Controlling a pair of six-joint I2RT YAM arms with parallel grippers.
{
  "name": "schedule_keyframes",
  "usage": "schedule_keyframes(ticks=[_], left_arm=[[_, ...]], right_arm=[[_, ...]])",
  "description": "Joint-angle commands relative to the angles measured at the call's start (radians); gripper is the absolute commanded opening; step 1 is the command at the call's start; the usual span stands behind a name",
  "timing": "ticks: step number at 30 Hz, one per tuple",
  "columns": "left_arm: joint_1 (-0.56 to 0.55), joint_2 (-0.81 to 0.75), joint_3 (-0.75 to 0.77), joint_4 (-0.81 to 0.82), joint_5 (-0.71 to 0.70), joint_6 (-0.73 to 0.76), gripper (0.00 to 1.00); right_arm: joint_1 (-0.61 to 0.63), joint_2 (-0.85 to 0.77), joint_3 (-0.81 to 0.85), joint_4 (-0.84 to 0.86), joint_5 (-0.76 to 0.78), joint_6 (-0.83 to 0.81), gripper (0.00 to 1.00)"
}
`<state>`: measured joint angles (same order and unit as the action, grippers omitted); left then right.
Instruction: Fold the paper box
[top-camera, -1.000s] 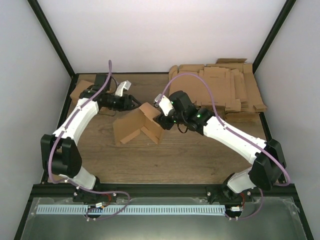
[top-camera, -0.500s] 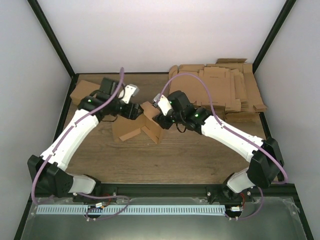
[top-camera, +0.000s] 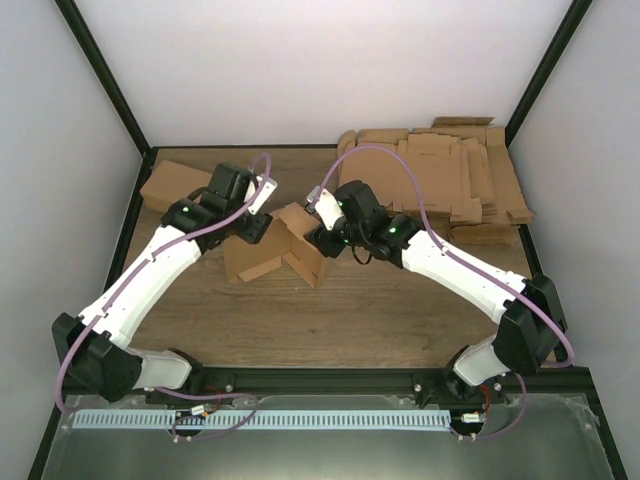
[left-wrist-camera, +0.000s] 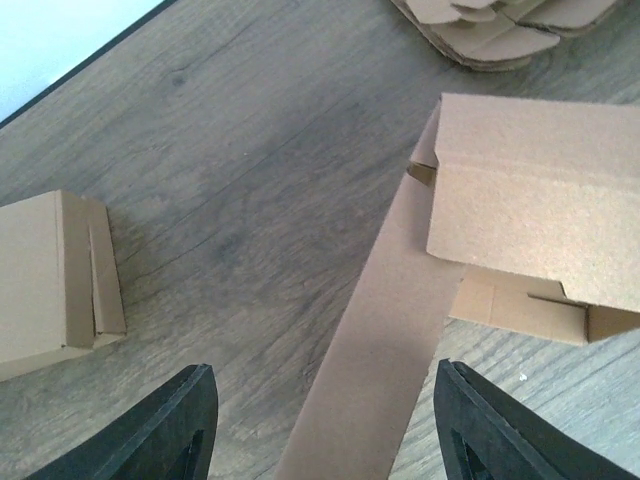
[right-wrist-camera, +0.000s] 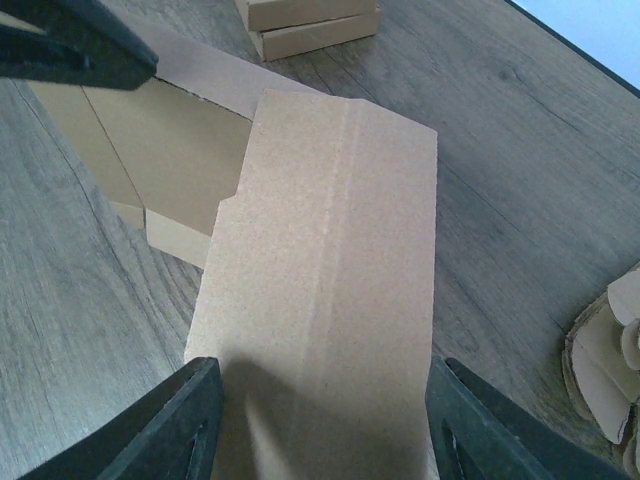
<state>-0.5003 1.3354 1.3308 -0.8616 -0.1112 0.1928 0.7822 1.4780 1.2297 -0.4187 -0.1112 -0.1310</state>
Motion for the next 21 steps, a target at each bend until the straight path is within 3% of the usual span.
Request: schedule_keyframes(ticks=[1, 7, 13, 21], left_arm=[[-0.008, -0.02, -0.038, 0.012, 0.025, 0.07, 0.62], [-0.01, -0.046, -0.092, 0.034, 0.056, 0.109, 0.58], [-0.011, -0.031, -0.1, 0.043, -0.055, 0.113, 0.29], [-0.011, -0.061, -0.109, 0.048, -0.06, 0.119, 0.15]], right_arm=[[0.005, 0.02, 0.027, -0.048, 0.02, -0.008, 0.59], [0.005, 0.045, 0.067, -0.086, 0.039, 0.012, 0.6], [0.004, 0.041, 0.083, -0.122, 0.072, 0.022, 0.6], [0.005, 0.064, 0.088, -0.164, 0.101, 0.004, 0.59]])
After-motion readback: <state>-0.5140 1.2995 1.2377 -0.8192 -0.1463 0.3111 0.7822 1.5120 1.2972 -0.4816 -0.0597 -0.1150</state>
